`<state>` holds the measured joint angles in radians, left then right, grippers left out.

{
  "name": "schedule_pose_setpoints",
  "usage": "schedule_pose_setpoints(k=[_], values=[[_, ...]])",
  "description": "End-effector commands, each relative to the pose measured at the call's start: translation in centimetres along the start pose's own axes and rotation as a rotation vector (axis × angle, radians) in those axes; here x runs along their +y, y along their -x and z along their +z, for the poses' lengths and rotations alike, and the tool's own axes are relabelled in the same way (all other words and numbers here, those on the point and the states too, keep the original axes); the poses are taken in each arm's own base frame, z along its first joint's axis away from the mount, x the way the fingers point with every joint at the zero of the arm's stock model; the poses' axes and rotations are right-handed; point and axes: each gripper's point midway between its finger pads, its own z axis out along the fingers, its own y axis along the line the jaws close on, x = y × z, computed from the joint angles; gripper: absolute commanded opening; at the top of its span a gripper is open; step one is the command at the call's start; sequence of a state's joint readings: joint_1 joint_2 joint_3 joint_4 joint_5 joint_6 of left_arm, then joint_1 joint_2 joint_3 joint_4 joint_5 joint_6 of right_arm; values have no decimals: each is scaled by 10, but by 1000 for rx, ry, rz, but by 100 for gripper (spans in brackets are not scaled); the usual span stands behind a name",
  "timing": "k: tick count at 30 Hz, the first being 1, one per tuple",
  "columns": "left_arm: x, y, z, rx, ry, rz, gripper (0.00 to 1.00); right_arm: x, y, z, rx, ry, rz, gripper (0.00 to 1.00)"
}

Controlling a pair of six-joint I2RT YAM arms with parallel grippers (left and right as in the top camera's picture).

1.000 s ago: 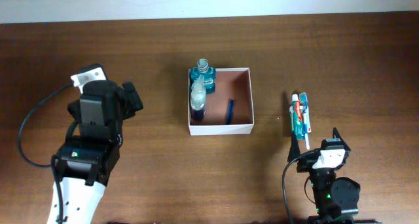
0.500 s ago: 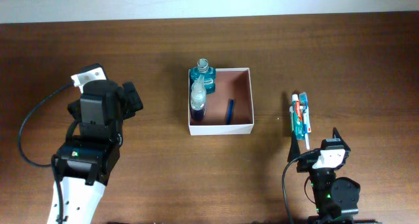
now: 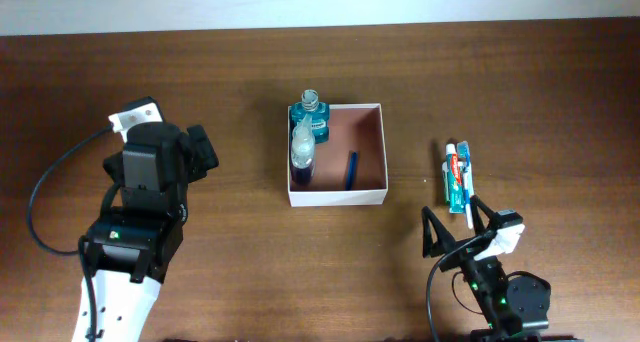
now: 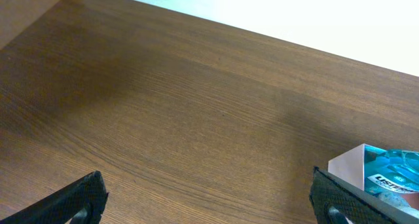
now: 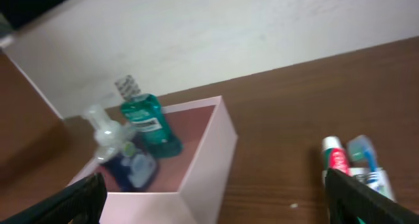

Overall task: Pack container
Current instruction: 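Move the right gripper over the toothpaste and toothbrush and lower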

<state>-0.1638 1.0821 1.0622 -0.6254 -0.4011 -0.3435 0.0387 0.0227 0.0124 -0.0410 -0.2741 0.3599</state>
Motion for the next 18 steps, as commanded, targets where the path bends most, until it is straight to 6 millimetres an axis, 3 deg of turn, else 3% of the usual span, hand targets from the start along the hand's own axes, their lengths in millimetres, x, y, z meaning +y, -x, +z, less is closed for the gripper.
schedule_pose_setpoints(k=[1,7,12,18], values=[[3,2,1,-3,15,5,100,26,27,-7,-27,93,48,98],[3,2,1,-3,15,5,100,30,69,-22,23,-23,53,98],[3,2,1,-3,15,5,99,39,87,-31,242,-106,88,98],[3,2,1,-3,15,5,99,37,106,-17,480,-191,24,98]])
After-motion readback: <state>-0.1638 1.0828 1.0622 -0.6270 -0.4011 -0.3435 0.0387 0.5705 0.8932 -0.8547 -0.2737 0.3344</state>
